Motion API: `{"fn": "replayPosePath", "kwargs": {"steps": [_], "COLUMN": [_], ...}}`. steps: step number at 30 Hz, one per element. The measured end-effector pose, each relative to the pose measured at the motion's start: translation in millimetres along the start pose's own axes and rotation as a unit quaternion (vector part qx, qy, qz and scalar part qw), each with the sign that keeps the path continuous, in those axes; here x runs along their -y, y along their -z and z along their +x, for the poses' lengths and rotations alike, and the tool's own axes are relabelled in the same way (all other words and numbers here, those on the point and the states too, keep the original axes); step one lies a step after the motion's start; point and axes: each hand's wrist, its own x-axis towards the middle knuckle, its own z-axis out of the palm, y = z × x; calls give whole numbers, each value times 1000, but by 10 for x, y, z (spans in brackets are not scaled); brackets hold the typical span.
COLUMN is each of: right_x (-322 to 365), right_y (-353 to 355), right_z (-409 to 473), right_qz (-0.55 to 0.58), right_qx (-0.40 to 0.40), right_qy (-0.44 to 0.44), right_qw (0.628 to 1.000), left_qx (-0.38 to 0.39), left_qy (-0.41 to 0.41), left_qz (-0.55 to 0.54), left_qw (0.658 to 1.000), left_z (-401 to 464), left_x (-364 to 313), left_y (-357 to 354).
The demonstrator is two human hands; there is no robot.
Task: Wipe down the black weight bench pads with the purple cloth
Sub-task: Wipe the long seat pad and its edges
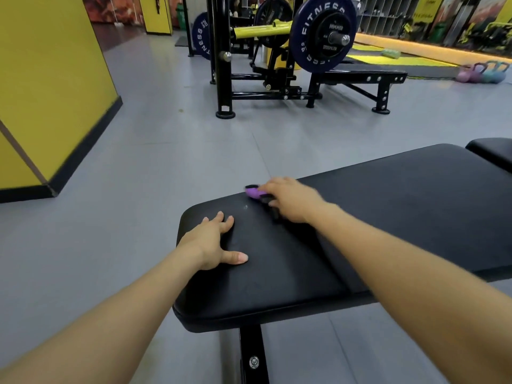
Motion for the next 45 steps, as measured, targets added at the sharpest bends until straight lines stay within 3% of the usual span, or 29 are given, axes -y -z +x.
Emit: {"fn": "replayPosePath", "kwargs": {"steps": [3, 5, 7, 11, 14, 18, 21, 23, 26, 30, 34, 37, 45], "right_x": [-506, -452, -153, 519, 389, -353, -364, -29, 502, 325, -368, -370, 619], "right_y": [113, 81, -12, -243, -167, 64, 47, -71, -232, -149, 14, -3, -297], "right_z": [-107, -83, 42, 273, 236, 22, 30, 152, 242, 111, -116, -152, -231], "right_qz": [-18, -25, -16, -3, 51, 20, -6, 2, 21, 72, 36, 29, 85], "right_qx": [-47, -67, -69, -50, 5, -22, -60, -57, -43, 4, -54, -91, -53], "right_qy": [-121, -157, -131, 3, 52, -52, -131, -112, -16, 31, -99, -170, -24], "right_qw": [991, 985, 989, 999, 997, 998, 990, 992, 999, 997, 993, 981, 995], "left_qx": [-5, -8, -7, -10, -8, -7, -14, -14, -16, -10, -6, -5, -16], "left_qy": [-2, -2, -3, -5, -7, -6, -8, -8, -7, 2, 6, 9, 5], "left_qz": [1, 7, 13, 22, 11, -4, -7, 0, 4, -6, -11, -9, 19], "left_qw": [1000, 1000, 1000, 1000, 1000, 1000, 1000, 1000, 1000, 1000, 1000, 1000, 1000], "left_z": [18, 32, 42, 28, 11, 20, 44, 50, 40, 27, 26, 44, 21], "left_x": [5, 14, 14, 12, 10, 33, 53, 50, 43, 41, 43, 33, 6], "left_y": [-19, -24, -27, -19, -8, -26, -33, -35, -29, -22, -25, -19, -19]}}
